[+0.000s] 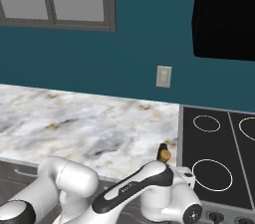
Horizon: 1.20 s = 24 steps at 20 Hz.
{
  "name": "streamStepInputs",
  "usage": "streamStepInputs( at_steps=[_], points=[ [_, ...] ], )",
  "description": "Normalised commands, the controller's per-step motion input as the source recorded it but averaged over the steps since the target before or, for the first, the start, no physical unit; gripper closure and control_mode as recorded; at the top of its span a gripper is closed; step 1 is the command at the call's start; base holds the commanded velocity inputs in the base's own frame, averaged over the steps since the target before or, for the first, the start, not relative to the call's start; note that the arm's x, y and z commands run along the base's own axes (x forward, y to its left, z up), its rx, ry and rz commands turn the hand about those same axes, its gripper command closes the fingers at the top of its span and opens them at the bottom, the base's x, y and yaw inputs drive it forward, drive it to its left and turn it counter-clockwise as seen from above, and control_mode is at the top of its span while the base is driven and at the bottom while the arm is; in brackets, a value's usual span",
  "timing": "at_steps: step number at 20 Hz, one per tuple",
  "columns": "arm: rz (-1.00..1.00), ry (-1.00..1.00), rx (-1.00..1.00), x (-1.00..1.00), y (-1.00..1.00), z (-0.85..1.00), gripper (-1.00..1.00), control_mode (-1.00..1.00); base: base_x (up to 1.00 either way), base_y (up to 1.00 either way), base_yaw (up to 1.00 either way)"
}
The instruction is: Take 2 condiments from the cabinet and move them on the counter near the stove.Make sure the condiments are lined up with each other, next to each other.
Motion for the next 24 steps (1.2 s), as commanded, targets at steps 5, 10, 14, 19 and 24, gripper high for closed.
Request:
streamStepInputs(
  at_steps=[5,10,14,19,24],
  points=[
    [0.00,0.00,-0.18,0.08,0.00,-0.29,1.00,-1.00,0.00,0.00,0.00],
    [0.00,0.00,-0.13,0.08,-0.01,-0.17,1.00,-1.00,0.00,0.00,0.00],
    [0.00,0.00,0.00,0.08,0.00,0.00,1.00,-1.00,0.00,0.00,0.00],
    [0.00,0.00,0.00,0.11,0.00,0.00,1.00,-1.00,0.00,0.00,0.00],
    [0.00,0.00,0.00,0.13,0.00,-0.03,1.00,-1.00,0.00,0.00,0.00]
  ],
)
